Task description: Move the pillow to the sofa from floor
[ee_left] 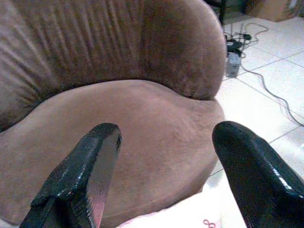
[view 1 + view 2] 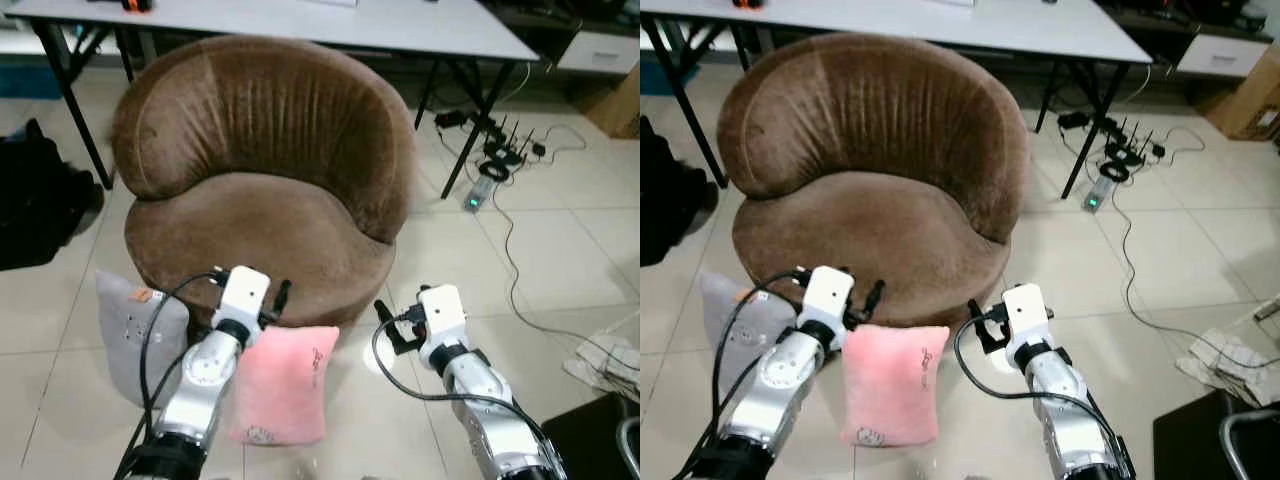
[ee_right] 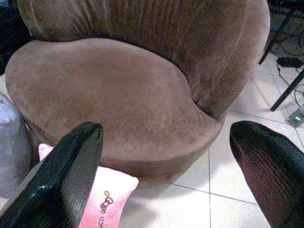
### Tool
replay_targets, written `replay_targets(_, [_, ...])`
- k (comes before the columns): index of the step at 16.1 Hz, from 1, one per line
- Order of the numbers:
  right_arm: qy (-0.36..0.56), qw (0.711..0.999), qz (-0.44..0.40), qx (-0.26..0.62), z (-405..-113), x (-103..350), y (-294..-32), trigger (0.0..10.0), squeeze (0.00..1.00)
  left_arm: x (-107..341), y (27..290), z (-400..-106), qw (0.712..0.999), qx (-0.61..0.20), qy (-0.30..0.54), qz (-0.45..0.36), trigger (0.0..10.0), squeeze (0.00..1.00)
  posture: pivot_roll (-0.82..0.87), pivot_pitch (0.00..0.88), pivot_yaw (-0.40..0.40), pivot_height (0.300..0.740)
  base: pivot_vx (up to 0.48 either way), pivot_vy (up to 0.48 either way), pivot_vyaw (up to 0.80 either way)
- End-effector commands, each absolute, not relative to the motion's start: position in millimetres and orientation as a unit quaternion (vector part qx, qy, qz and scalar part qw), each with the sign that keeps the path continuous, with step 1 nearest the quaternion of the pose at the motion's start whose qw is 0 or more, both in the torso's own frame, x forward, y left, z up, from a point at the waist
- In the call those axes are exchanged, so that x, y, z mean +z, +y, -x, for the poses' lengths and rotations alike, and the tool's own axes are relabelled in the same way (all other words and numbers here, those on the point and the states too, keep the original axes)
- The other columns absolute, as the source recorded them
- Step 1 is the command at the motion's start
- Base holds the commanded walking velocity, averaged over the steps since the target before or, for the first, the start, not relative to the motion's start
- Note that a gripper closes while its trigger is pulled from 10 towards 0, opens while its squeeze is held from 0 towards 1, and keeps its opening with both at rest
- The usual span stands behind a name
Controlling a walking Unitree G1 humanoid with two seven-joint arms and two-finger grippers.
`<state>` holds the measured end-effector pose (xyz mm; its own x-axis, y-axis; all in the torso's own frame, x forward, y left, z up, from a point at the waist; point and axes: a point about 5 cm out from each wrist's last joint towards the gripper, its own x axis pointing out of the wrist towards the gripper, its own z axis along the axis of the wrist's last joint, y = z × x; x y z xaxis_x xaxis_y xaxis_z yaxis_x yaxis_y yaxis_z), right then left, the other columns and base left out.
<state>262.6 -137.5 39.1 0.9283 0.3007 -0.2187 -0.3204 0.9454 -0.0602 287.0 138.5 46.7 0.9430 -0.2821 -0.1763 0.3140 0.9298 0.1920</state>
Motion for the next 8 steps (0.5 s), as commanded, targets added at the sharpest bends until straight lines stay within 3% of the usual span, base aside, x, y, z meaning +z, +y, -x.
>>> replay_targets(1, [0.093, 0.985, 0.042, 0.138, -263, 43, -147, 10.0, 0.00, 50, 135, -287, 0.981, -0.149, 0.061, -0.105, 10.0, 0.00, -0.08, 0.088, -0.111, 0.740, 0.000, 0.000, 0.00])
replay_targets(4, [0.040, 0.993, 0.021, 0.113, -263, 54, -157, 10.0, 0.00, 77, 142, -286, 0.987, -0.138, -0.029, -0.078, 10.0, 0.00, -0.07, 0.088, -0.106, 0.740, 0.000, 0.000, 0.00])
replay_targets(8, [0.046, 0.992, 0.012, 0.117, -272, 48, -142, 10.0, 0.00, 84, 161, -289, 0.986, -0.134, -0.025, -0.100, 10.0, 0.00, 0.02, 0.075, -0.047, 0.740, 0.000, 0.000, 0.00])
